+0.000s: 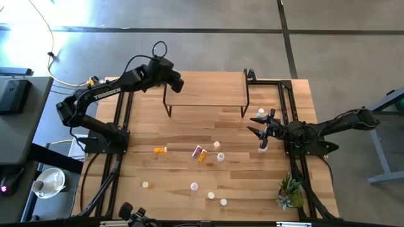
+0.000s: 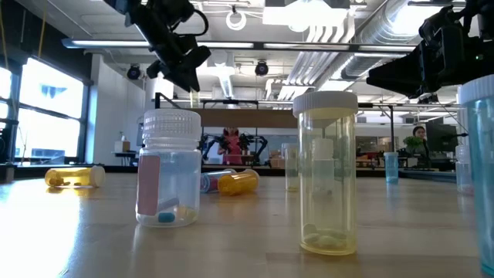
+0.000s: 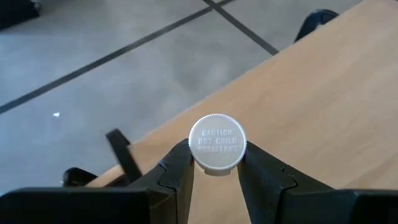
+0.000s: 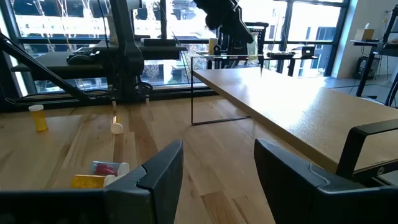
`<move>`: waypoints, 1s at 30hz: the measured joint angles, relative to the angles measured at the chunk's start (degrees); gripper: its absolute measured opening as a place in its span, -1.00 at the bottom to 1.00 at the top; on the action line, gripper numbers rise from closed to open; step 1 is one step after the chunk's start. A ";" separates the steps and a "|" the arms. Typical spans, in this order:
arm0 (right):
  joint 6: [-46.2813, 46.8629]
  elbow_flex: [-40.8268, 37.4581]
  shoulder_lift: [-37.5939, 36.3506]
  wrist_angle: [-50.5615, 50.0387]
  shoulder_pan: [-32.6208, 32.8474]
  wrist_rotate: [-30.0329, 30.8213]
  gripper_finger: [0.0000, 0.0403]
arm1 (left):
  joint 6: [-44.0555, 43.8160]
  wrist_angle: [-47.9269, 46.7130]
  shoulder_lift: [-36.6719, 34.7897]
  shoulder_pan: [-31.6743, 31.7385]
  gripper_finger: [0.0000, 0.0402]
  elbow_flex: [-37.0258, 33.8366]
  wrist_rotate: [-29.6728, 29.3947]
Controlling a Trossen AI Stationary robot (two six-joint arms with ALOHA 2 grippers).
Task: Pick and place medicine bottles onto shelf by color
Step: Put the top yellow pill bottle on the shelf
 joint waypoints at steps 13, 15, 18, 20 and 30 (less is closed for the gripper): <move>0.00 -0.02 0.00 0.00 0.00 0.02 -0.06 | -1.68 -0.04 3.52 -0.46 -0.49 0.00 -1.17; 0.00 -0.02 0.02 0.00 -0.02 0.00 -0.06 | -1.70 -0.08 3.97 -0.46 -0.49 0.00 -1.33; 0.00 -0.01 0.01 0.00 -0.01 0.01 -0.06 | -1.88 0.31 4.47 -0.46 -0.49 0.11 -1.57; 0.00 -0.01 -0.01 0.00 0.00 0.00 -0.06 | -1.90 0.48 4.86 -0.46 -0.49 0.15 -1.95; 0.00 -0.02 0.00 0.00 -0.01 0.01 -0.06 | -1.88 0.40 5.05 -0.44 -0.49 0.17 -1.40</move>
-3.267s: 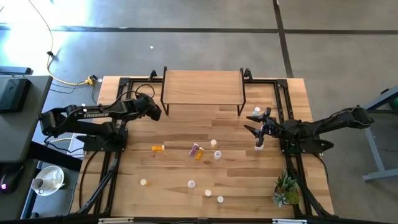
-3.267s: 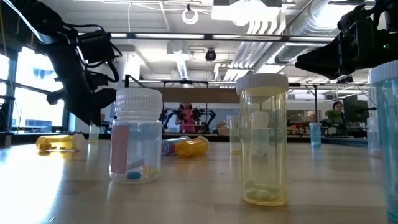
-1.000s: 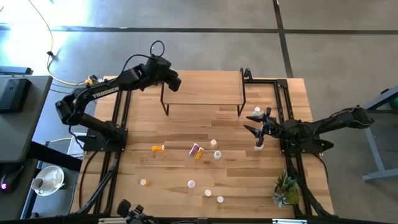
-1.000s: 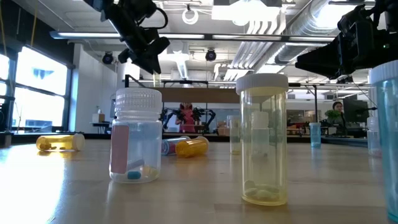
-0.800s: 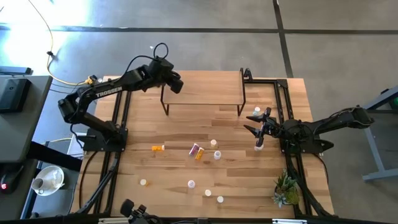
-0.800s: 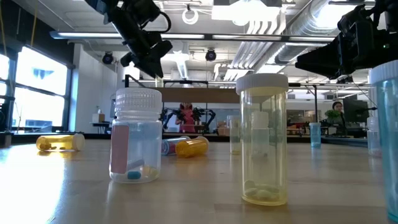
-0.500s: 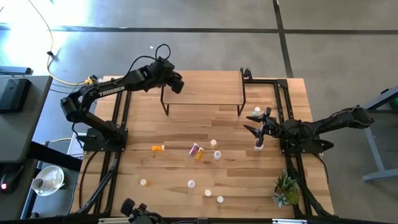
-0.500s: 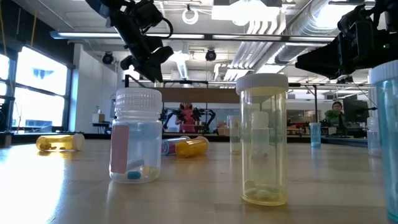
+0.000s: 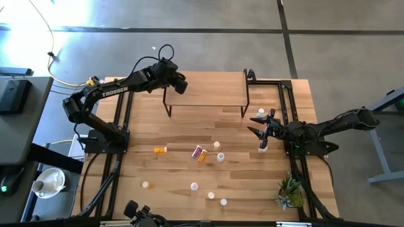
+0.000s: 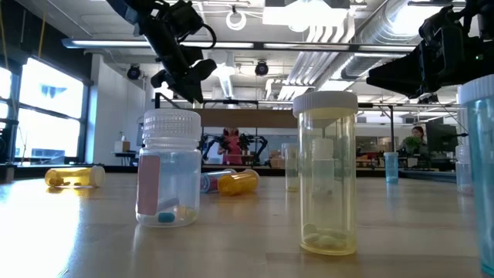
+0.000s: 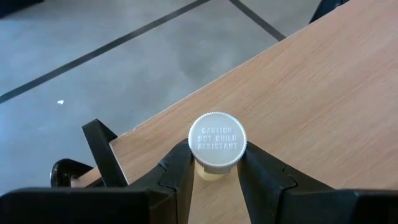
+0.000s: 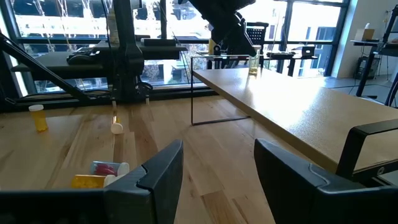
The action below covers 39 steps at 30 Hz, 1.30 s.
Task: Pick and place medicine bottles onto shelf by color
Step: Put the top yellow pill bottle on the shelf, then put the top left transparent pill bottle on the shelf
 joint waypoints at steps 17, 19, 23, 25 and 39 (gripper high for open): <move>0.00 0.00 0.00 -0.01 0.00 0.00 -0.06 | 1.09 0.37 0.20 0.00 -0.17 -0.28 0.31; -0.01 -0.01 0.00 0.00 0.00 -0.01 -0.06 | 1.15 1.16 0.20 0.00 -0.15 -0.28 0.29; 0.00 -0.01 0.02 0.00 0.01 -0.01 -0.06 | 1.28 1.38 0.02 0.00 -0.13 -0.26 0.21; 0.00 0.00 0.00 0.00 0.01 -0.01 -0.06 | 1.63 1.41 -0.47 0.00 -0.13 -0.22 0.14; 0.00 0.01 0.00 0.00 0.01 -0.01 -0.06 | 6.39 0.44 -10.61 0.11 -0.14 -0.15 5.34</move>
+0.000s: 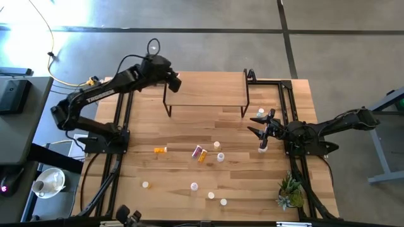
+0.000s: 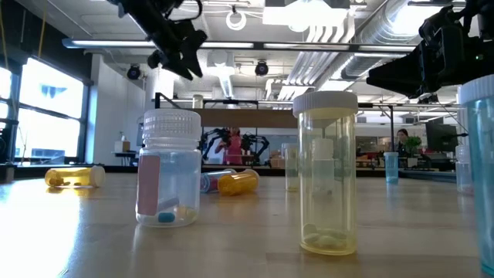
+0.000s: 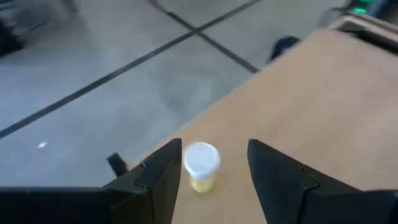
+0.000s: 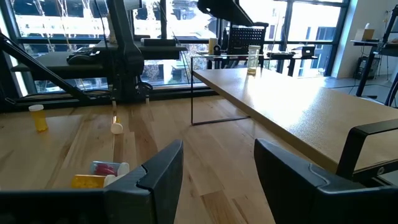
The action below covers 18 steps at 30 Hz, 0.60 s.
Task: Pick and place medicine bottles onto shelf by color
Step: Put the top left transparent pill bottle on the shelf
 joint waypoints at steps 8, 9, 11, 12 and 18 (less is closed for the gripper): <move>0.00 -0.01 0.01 0.00 -0.01 0.00 -0.06 | 5.77 -3.11 -7.14 -1.49 -0.14 -2.06 12.47; 0.00 0.00 0.00 0.00 0.00 0.01 -0.06 | 5.85 -2.56 -8.14 -1.90 -0.14 -3.57 13.09; -0.02 -0.02 0.02 0.00 0.00 0.00 -0.06 | 5.75 -1.01 -10.11 -2.94 -0.14 -7.18 13.68; -0.02 -0.02 0.00 -0.02 0.00 0.00 -0.06 | 5.27 0.32 -11.16 -3.59 -0.14 -9.06 13.89; 0.00 -0.02 0.02 0.00 -0.02 0.02 -0.06 | 2.78 7.74 -17.16 -8.42 -0.14 -18.18 14.80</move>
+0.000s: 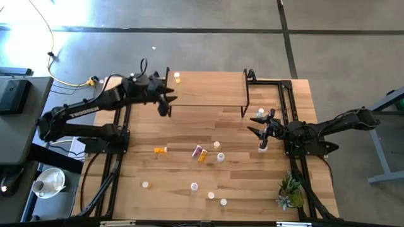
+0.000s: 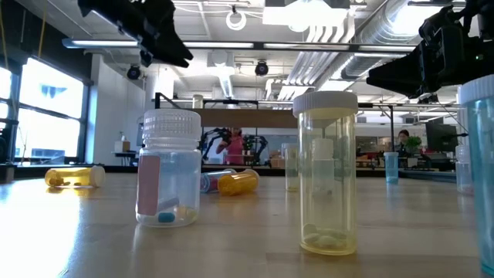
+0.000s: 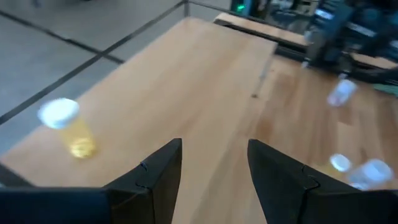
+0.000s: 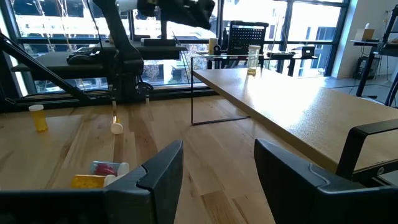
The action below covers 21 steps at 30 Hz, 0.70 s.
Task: Pick and place medicine bottles onto shelf by color
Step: Put the top left transparent pill bottle on the shelf
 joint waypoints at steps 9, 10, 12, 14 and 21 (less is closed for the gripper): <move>0.00 0.02 0.00 0.00 0.02 -0.02 -0.06 | -2.96 8.56 -6.01 -8.84 -0.14 -11.54 -0.02; 0.00 0.00 -0.02 -0.02 0.02 -0.02 -0.06 | -3.48 9.07 -6.29 -9.78 -0.14 -12.62 -0.02; -0.01 0.00 -0.01 -0.02 0.00 -0.01 -0.06 | -4.64 10.85 -6.73 -11.82 -0.14 -14.51 -0.04; 0.00 0.00 0.00 -0.01 0.02 -0.02 -0.06 | -5.69 12.45 -7.11 -13.76 -0.14 -16.28 -0.11; -0.02 0.02 -0.02 0.00 0.00 -0.02 -0.06 | -9.23 17.85 -7.35 -20.03 -0.14 -21.39 -0.57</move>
